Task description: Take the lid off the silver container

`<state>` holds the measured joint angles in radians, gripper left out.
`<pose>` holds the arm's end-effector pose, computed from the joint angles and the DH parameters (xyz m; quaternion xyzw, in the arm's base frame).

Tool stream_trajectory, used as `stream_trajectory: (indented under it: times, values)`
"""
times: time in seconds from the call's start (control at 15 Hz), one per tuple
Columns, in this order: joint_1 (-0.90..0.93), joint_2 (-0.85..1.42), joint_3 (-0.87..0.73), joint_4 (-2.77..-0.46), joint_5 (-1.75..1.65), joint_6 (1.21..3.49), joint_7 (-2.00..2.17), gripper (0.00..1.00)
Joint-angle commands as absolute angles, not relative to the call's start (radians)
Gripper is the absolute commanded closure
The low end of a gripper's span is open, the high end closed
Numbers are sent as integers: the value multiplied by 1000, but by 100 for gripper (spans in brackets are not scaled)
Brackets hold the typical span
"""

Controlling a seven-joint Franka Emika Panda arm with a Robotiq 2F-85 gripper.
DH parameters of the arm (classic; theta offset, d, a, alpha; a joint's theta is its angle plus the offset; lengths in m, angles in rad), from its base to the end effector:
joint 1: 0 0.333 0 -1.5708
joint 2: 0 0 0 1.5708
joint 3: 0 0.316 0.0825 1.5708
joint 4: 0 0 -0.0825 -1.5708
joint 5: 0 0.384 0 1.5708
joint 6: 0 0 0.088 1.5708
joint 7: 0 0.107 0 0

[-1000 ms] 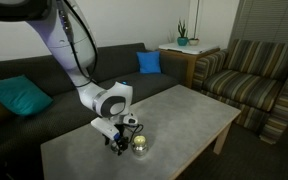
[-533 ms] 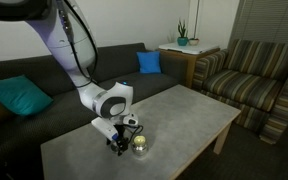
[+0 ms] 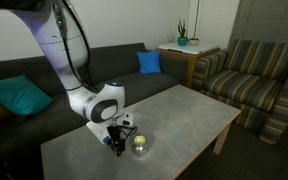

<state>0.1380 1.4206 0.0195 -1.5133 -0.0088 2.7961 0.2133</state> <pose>0.5502 0.0884 -0.1780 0.9971 -0.0312 -0.0692 0.0038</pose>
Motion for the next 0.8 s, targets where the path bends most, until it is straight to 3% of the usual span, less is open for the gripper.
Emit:
stream_trajectory:
  times: [0.0, 0.73]
  values:
    - [214, 1357, -51, -1655, 19, 2914, 275, 0]
    - [382, 1280, -172, -1822, 71, 3024, 359, 0]
